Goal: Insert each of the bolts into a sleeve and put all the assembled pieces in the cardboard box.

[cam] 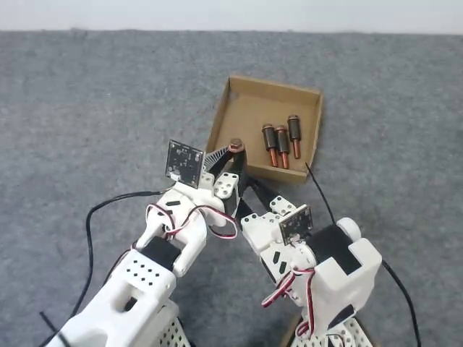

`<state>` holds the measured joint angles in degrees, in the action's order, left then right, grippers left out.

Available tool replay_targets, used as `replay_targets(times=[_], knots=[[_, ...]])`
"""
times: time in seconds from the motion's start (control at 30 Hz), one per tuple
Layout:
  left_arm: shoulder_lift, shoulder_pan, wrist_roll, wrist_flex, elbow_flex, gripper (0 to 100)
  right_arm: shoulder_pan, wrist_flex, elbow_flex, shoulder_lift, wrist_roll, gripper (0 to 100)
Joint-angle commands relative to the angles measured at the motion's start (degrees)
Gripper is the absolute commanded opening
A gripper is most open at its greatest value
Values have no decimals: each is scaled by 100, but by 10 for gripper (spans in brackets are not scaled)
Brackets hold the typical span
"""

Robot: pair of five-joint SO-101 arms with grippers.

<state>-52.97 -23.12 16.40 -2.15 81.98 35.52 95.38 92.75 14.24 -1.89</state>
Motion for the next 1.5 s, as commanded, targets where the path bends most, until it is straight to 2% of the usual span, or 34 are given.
replay_targets(times=[0.0, 0.3, 1.17, 1.23, 1.4, 1.47], knots=[[-158, 9, 18, 26, 57, 12, -189, 215, 149, -242, 97, 6], [-167, 9, 18, -589, 66, 12, -365, 215, 149, -295, 97, 6], [-158, 18, 0, -571, 224, 13, -374, 224, 149, -295, 97, 6], [-158, 18, 9, -571, 224, 34, -374, 224, 149, -295, 97, 6], [-158, 18, 9, -589, 251, 167, -374, 224, 149, -295, 97, 6], [-158, 18, 18, -589, 251, 183, -374, 224, 149, -295, 97, 6]])
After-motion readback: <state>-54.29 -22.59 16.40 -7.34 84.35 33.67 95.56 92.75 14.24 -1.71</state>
